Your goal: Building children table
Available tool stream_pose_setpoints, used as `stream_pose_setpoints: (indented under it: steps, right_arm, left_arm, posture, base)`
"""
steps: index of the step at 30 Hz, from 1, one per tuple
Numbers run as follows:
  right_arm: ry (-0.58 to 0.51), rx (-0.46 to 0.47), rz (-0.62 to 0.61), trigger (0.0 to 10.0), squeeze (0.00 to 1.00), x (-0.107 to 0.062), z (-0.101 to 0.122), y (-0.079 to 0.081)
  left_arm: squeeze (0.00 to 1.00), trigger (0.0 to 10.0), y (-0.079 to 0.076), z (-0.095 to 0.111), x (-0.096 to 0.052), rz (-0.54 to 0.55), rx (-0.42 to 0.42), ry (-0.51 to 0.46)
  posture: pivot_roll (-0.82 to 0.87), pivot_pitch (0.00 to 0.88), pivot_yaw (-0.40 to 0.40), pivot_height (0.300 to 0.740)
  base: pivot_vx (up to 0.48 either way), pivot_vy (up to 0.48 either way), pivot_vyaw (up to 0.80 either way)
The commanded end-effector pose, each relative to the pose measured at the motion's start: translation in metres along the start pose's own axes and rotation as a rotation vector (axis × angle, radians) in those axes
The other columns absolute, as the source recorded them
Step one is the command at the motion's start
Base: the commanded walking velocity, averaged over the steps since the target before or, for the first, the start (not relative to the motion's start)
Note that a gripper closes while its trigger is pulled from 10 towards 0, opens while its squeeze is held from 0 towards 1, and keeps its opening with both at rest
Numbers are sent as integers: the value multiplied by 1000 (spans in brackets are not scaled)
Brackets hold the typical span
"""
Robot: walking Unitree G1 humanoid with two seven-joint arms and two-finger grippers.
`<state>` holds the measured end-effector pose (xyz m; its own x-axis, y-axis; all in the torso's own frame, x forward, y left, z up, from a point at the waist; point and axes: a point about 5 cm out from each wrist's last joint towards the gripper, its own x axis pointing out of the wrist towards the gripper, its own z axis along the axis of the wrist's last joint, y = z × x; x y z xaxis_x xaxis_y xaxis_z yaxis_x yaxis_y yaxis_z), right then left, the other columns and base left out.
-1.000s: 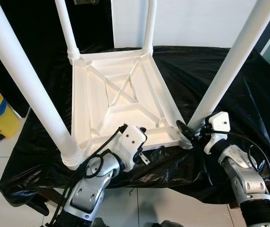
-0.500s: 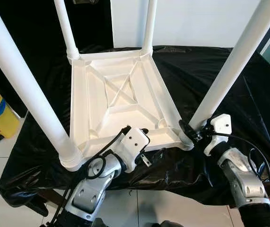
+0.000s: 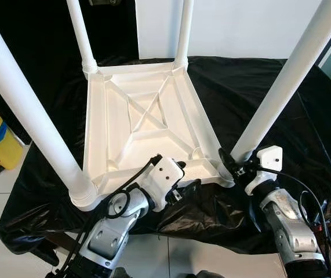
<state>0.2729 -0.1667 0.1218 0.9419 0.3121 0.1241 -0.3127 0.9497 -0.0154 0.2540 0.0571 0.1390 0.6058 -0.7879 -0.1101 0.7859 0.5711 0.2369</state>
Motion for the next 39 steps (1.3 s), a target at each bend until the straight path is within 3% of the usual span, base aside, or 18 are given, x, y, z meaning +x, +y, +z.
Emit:
stream_pose_setpoints:
  steps: [1, 15, 25, 26, 27, 28, 29, 30, 32, 33, 36, 37, 39]
  right_arm:
    - [150, 40, -96, 10000, 0, -5, -29, 4]
    - [170, 105, -312, 10000, 0, 17, -32, 30]
    - [121, 87, -288, 10000, 0, 25, -23, 42]
    - [108, 87, -271, 10000, 1000, 24, -22, 42]
    - [108, 87, -271, 10000, 1000, 24, -22, 42]
    - [90, 84, -262, 10000, 1000, 22, -19, 41]
    - [90, 84, -262, 10000, 1000, 22, -19, 41]
    - [71, 80, -234, 10000, 1000, 20, -16, 39]
    - [60, 78, -197, 10000, 1000, 18, -13, 36]
    - [54, 73, -163, 10000, 0, 15, -12, 31]
    - [52, 71, -142, 10000, 0, 14, -11, 28]
    - [47, 62, -109, 10000, 0, 11, -10, 22]
    - [43, 55, -91, 10000, 0, 10, -9, 19]
  left_arm:
    - [0, 10000, -2, -2, 3, -42, 19, 7]
    - [0, 10000, -1, 0, 8, -1, 39, 1]
    - [0, 10000, 5, -1, 12, 13, 46, 4]
    - [0, 10000, 5, -2, 13, 9, 45, 8]
    - [0, 10000, 5, -2, 13, 9, 45, 8]
    - [635, 10000, 6, -2, 14, 8, 45, 10]
    - [635, 10000, 6, -2, 14, 8, 45, 10]
    - [1000, 10000, 6, -2, 13, 3, 28, 3]
    - [1000, 10000, 6, -2, 13, 1, 24, 2]
    - [1000, 10000, 7, -1, 13, 5, 34, 3]
    - [1000, 10000, 7, -2, 13, 9, 43, 4]
    - [0, 10000, 6, -2, 13, 7, 51, 5]
    - [0, 10000, 5, -2, 13, 4, 54, 4]
  posture:
    - [-43, 60, -55, 740]
    - [-40, 70, -57, 740]
    - [-58, 62, -47, 740]
    - [-64, 61, -44, 740]
    - [-64, 61, -44, 740]
    - [-67, 67, -45, 740]
    - [-67, 67, -45, 740]
    - [-71, 68, -44, 740]
    - [-72, 69, -45, 740]
    - [-70, 68, -48, 740]
    - [-70, 68, -48, 740]
    - [-64, 63, -53, 740]
    - [-64, 63, -53, 740]
  base:
    - [0, 0, 0]
    - [0, 0, 0]
    - [0, 0, 0]
    - [0, 0, 0]
    - [0, 0, 0]
    - [0, 0, 0]
    - [0, 0, 0]
    - [0, 0, 0]
    - [0, 0, 0]
    - [0, 0, 0]
    - [0, 0, 0]
    - [0, 0, 0]
    - [0, 0, 0]
